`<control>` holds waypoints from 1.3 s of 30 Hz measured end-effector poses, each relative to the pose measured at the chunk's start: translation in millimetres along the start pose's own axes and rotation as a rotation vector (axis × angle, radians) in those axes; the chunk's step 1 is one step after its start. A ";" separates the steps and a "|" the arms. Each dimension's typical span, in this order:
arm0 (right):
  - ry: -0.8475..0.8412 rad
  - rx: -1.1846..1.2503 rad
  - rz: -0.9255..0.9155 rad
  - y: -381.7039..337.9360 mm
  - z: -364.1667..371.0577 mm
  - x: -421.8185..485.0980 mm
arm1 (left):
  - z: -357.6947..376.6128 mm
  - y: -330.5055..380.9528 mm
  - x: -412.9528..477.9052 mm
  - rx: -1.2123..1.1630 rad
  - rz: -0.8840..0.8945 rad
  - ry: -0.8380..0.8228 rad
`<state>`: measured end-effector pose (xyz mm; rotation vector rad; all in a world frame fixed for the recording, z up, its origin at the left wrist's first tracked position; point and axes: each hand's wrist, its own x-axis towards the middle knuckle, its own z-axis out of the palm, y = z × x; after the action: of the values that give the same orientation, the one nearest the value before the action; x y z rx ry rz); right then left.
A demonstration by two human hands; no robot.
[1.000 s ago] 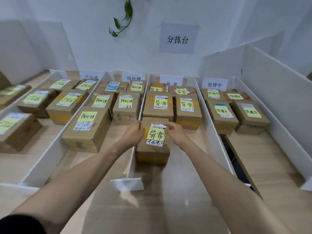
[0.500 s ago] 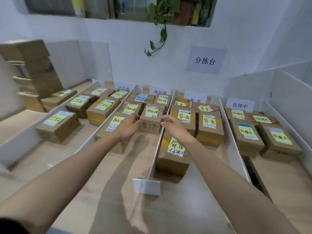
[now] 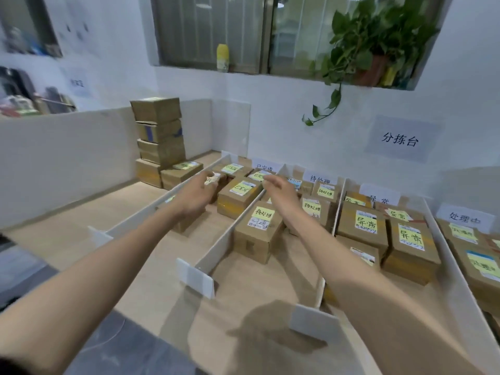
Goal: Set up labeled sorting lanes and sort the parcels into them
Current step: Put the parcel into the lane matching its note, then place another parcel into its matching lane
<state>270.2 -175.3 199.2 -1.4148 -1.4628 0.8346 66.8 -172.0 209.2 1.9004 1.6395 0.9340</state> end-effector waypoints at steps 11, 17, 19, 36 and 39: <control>-0.047 0.046 -0.077 -85.7 156.7 -11.8 | -146.3 -101.2 -35.0 0.048 -0.046 0.164; -0.094 0.027 -0.110 -116.3 217.6 -12.2 | -202.5 -140.5 -47.0 0.068 -0.057 0.231; -0.110 0.021 -0.110 -125.1 235.4 -10.0 | -215.8 -151.2 -50.6 0.061 -0.072 0.253; -0.199 0.094 -0.147 -135.0 379.1 93.5 | -282.6 -260.0 28.3 0.117 -0.147 0.300; -0.197 0.131 -0.124 -136.2 395.9 130.3 | -292.5 -277.1 67.7 0.137 -0.138 0.284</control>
<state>-138.0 -15.0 201.9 -1.1587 -1.5960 0.9934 -331.1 -80.1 216.6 1.7761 2.0179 1.0984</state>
